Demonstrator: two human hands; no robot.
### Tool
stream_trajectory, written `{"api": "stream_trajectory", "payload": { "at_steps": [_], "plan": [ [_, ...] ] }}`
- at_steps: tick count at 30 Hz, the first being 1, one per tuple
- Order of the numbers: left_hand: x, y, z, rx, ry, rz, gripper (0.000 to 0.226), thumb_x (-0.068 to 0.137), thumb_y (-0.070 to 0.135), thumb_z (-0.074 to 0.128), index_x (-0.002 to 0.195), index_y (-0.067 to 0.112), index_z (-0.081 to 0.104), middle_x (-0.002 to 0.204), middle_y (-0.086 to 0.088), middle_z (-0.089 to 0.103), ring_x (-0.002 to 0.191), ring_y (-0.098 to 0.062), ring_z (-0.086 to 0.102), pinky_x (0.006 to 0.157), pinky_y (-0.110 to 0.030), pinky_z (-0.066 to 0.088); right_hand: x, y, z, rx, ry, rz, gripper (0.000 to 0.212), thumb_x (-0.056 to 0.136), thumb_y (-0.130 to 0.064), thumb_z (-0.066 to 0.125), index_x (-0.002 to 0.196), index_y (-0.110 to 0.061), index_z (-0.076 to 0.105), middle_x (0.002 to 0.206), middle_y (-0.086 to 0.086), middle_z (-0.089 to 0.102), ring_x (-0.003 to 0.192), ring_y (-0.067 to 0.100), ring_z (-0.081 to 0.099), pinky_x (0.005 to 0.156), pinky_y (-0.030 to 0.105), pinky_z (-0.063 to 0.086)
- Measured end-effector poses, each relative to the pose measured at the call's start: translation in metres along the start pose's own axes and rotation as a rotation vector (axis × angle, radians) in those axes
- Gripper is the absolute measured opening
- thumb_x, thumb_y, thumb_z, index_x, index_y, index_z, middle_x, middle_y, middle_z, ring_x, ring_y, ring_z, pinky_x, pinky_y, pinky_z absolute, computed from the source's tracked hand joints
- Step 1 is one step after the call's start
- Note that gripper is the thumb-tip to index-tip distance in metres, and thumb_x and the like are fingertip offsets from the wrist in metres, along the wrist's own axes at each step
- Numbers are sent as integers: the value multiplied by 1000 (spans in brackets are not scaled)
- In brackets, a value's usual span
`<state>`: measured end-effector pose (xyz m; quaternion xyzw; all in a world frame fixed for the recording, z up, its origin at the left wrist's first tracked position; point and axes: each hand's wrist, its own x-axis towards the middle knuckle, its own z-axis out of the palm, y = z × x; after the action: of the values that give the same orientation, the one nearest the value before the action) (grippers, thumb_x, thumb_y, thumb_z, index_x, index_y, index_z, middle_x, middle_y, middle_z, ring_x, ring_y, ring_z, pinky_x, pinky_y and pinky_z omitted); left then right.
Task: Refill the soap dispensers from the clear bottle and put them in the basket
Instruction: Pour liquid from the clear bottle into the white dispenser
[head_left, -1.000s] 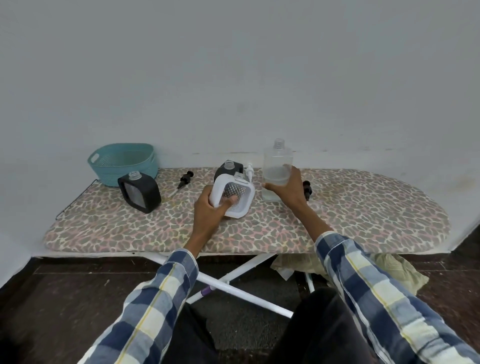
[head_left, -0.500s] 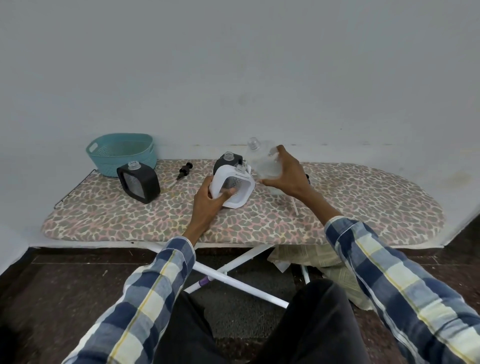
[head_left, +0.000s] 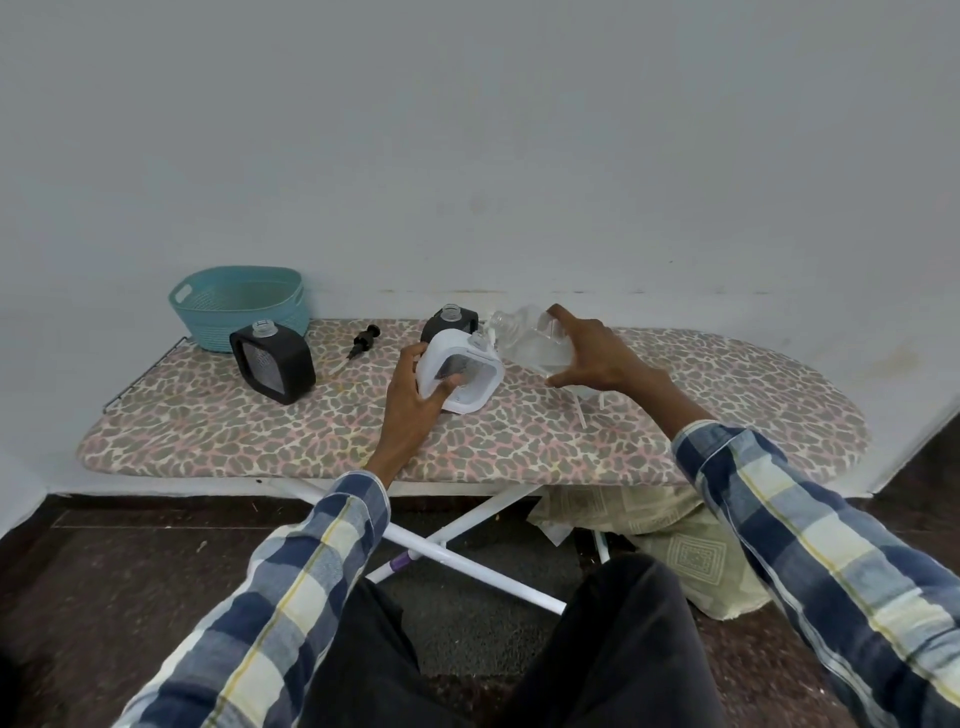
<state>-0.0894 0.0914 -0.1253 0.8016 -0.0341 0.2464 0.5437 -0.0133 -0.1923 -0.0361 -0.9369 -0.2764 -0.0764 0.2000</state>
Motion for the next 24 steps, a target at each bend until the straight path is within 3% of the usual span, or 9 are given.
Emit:
{"api": "stream_trajectory", "payload": {
  "at_steps": [4, 7, 12, 17, 21, 24],
  "plan": [
    [1, -3, 2, 16, 8, -10, 52, 101, 34, 73, 147, 24, 51, 138, 6, 58, 116, 6, 57, 88, -10, 46, -3, 1, 0, -22, -29, 18, 92, 66, -31, 97, 137, -29, 38, 122, 11, 65, 98, 34, 62, 78, 46, 57],
    [3, -6, 2, 12, 9, -24, 54, 102, 35, 71, 151, 25, 50, 144, 6, 55, 117, -1, 58, 86, -4, 43, -4, -1, -3, -48, -39, 17, 94, 66, -31, 97, 140, -27, 38, 124, 13, 65, 101, 36, 62, 81, 51, 58],
    [6, -14, 3, 1, 3, -11, 56, 103, 38, 70, 154, 28, 49, 149, 1, 55, 131, -15, 57, 97, -14, 43, -5, -3, -6, -74, -60, 22, 94, 68, -30, 96, 141, -29, 38, 121, 11, 66, 98, 36, 63, 82, 53, 58],
    [6, -18, 5, 8, -4, -10, 55, 104, 38, 69, 155, 32, 49, 146, 3, 54, 129, -12, 55, 98, -16, 42, -7, -3, -8, -111, -75, 24, 94, 68, -31, 96, 141, -31, 37, 122, 10, 67, 94, 35, 65, 80, 51, 58],
    [6, -22, 5, -1, -10, 6, 55, 104, 40, 68, 155, 34, 50, 144, 3, 55, 131, -13, 55, 104, -26, 44, -9, -3, -7, -112, -76, 28, 94, 68, -30, 96, 141, -30, 38, 123, 9, 66, 94, 35, 65, 80, 50, 58],
    [3, -17, 5, -19, -10, 9, 53, 105, 39, 68, 155, 38, 49, 144, 3, 54, 129, -11, 55, 100, -21, 43, -9, -4, -8, -118, -76, 29, 95, 66, -30, 96, 141, -31, 37, 123, 8, 67, 96, 34, 64, 80, 51, 59]
  ]
}}
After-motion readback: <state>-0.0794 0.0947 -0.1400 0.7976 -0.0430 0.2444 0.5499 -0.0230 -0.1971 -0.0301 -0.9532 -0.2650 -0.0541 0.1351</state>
